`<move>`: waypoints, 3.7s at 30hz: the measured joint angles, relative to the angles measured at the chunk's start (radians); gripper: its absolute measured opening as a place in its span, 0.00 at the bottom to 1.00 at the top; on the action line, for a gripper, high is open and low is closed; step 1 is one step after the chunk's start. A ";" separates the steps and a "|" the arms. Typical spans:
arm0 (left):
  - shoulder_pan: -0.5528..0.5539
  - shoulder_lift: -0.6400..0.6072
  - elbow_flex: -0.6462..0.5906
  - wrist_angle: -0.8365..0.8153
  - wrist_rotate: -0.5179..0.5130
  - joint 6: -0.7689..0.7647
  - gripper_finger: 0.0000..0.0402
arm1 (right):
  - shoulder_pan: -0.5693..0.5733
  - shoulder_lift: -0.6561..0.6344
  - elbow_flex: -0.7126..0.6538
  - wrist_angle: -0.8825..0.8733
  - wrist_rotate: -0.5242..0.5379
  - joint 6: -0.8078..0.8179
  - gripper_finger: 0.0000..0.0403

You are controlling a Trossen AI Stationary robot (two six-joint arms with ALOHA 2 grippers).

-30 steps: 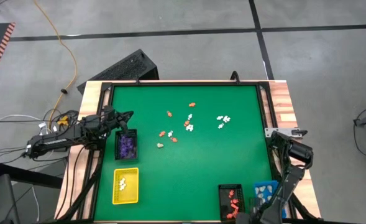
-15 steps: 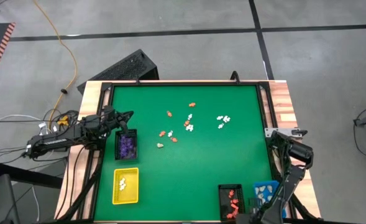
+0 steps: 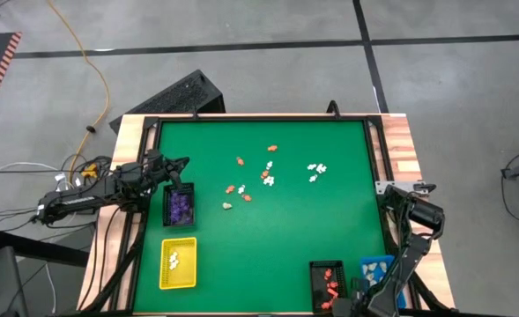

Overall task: Sort Halloween decoration
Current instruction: Put the white skull toy into the blue basket

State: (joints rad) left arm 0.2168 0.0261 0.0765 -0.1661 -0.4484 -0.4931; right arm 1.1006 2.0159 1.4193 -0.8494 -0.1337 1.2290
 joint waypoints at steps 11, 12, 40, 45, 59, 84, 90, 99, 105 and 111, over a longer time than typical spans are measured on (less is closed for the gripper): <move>0.000 0.000 0.000 -0.001 0.048 -0.020 0.00 | 0.018 0.000 0.000 -0.029 0.015 -0.011 0.41; 0.000 0.000 0.000 -0.001 0.048 -0.025 0.00 | 0.017 0.000 0.000 -0.032 0.014 -0.010 0.39; 0.000 0.000 0.000 0.000 0.032 -0.017 0.00 | -0.084 -0.010 0.021 -0.238 0.064 -0.135 0.04; 0.000 0.000 0.000 0.000 0.030 -0.016 0.00 | -0.069 -0.047 0.053 -0.254 0.072 -0.142 0.10; 0.000 0.000 0.000 0.000 0.030 -0.005 0.00 | 0.001 -0.058 0.048 -0.091 0.028 -0.027 0.64; 0.000 0.000 0.000 0.000 0.033 -0.025 0.00 | 0.040 0.006 0.019 -0.070 -0.007 -0.033 0.63; 0.000 0.000 0.000 0.000 0.034 -0.034 0.00 | 0.044 0.028 0.020 -0.074 -0.014 -0.037 0.56; 0.000 0.000 0.000 0.000 0.032 -0.035 0.00 | 0.021 0.030 0.019 -0.108 -0.067 -0.065 0.28; 0.000 0.000 0.000 0.000 0.024 -0.035 0.00 | 0.002 0.031 0.017 -0.119 -0.114 -0.075 0.10; 0.000 0.000 0.000 0.000 0.023 -0.028 0.00 | -0.018 0.031 0.017 -0.122 -0.113 -0.075 0.10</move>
State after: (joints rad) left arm 0.2165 0.0257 0.0765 -0.1661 -0.4250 -0.5209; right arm 1.0822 2.0471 1.4361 -0.9718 -0.2470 1.1543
